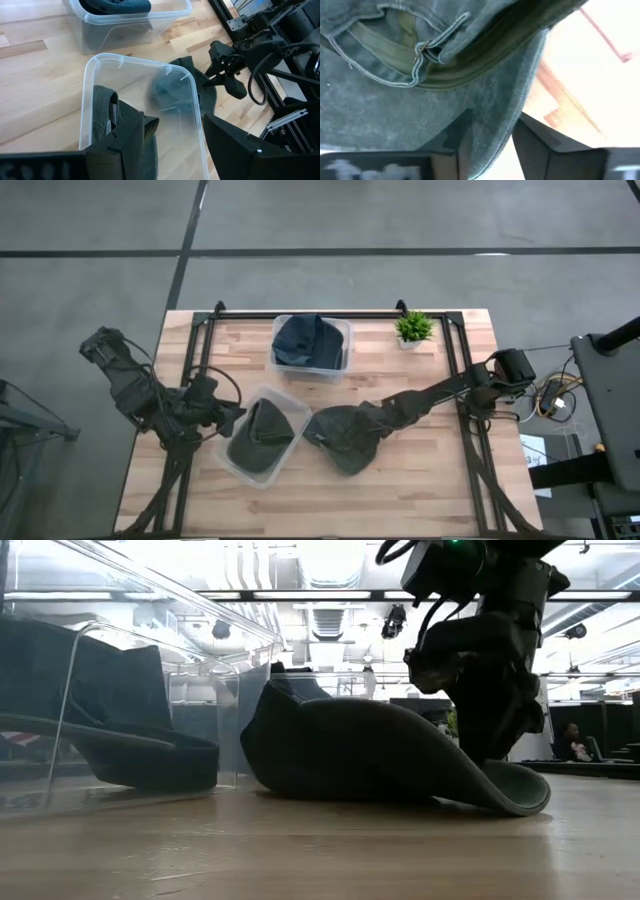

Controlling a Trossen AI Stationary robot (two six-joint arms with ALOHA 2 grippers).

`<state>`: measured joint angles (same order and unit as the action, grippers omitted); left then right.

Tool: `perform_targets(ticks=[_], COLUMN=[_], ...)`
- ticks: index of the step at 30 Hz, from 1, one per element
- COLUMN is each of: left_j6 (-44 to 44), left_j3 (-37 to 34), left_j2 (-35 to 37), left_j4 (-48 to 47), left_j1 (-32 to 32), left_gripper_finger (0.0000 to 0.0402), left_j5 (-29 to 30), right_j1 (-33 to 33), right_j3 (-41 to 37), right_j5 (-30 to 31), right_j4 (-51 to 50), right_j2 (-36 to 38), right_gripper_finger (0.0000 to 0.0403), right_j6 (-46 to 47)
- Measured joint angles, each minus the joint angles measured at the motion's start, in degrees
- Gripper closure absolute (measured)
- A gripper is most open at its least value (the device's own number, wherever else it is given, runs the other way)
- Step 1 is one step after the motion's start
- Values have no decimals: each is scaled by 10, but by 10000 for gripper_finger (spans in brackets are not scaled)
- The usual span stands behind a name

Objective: Pick & Place hat
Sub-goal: Put the black cap into the bottom transparent bin

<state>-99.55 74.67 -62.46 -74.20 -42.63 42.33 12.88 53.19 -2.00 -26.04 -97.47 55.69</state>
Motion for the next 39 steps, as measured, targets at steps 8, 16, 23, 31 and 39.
perform_targets(ticks=[8, 16, 23, 31, 39], left_j6=[6, 9, 9, 9, -2], left_j3=[0, 0, 0, 0, 0], left_j2=[0, 0, 0, 0, -9], left_j4=[0, 0, 0, 0, 19], left_j1=[0, 0, 0, 0, 0], left_gripper_finger=[205, 205, 205, 205, 205], left_j5=[0, 0, 0, 0, 13], right_j1=[0, 0, 3, 8, 27], right_j3=[0, -1, -1, -1, -1], right_j5=[17, 38, 38, 37, 110], right_j4=[-13, -44, -118, -128, -66], right_j2=[37, 104, 191, 318, 428], right_gripper_finger=[358, 390, 392, 393, 394], right_j6=[-2, -11, -2, 24, 47])
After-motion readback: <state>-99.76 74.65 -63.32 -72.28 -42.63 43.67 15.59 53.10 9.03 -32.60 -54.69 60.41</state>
